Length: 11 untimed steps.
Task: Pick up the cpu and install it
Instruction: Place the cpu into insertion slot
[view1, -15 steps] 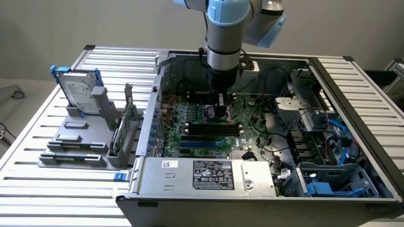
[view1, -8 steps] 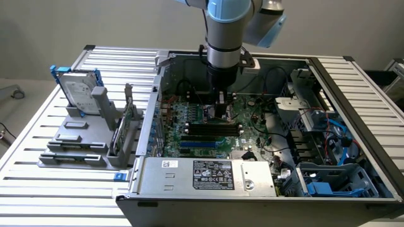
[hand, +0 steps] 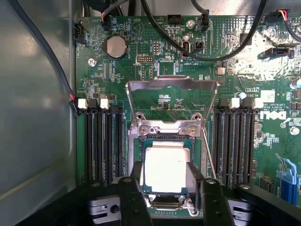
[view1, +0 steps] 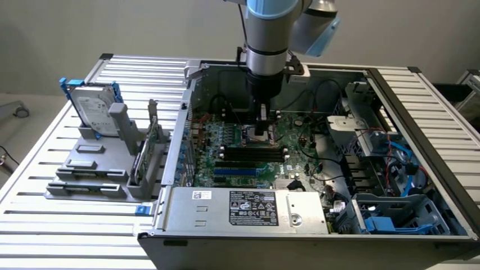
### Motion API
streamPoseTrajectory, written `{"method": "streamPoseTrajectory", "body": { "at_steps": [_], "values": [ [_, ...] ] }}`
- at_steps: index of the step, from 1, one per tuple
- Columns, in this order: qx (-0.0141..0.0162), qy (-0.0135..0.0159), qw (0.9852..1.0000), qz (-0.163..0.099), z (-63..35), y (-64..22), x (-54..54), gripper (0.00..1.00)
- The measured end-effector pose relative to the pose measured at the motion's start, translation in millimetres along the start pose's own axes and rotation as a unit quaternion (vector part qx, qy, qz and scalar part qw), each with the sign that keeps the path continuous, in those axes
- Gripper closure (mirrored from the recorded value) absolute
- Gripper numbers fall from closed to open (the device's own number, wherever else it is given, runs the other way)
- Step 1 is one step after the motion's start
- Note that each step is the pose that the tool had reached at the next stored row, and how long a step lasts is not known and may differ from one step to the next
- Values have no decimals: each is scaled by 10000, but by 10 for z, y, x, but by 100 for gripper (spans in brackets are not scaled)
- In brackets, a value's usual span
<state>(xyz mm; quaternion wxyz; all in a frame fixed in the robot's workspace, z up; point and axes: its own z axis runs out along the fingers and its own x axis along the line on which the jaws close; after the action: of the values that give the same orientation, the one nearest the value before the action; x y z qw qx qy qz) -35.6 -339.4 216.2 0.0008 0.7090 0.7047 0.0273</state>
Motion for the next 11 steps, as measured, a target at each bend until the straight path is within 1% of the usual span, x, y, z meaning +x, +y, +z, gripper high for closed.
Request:
{"method": "streamPoseTrajectory", "body": {
  "at_steps": [1, 2, 3, 4, 5, 6, 7, 8, 9, 11],
  "values": [
    [0, 2, 10000, 0, -7, -1, 0, 53],
    [0, 4, 10000, 1, -13, -3, 1, 64],
    [0, 6, 10000, 2, -21, -6, 1, 64],
    [1, 10, 10000, 2, -30, -12, 1, 70],
    [3, 15, 10000, 2, -41, -21, 1, 70],
    [10, 21, 10000, 3, -52, -32, 0, 76],
    [20, 27, 10000, 3, -62, -46, -1, 82],
    [34, 35, 10000, 4, -69, -63, -2, 82],
    [49, 40, 10000, 5, -75, -83, -4, 88],
    [85, 47, 10000, 6, -84, -127, -8, 89]
  ]
}}
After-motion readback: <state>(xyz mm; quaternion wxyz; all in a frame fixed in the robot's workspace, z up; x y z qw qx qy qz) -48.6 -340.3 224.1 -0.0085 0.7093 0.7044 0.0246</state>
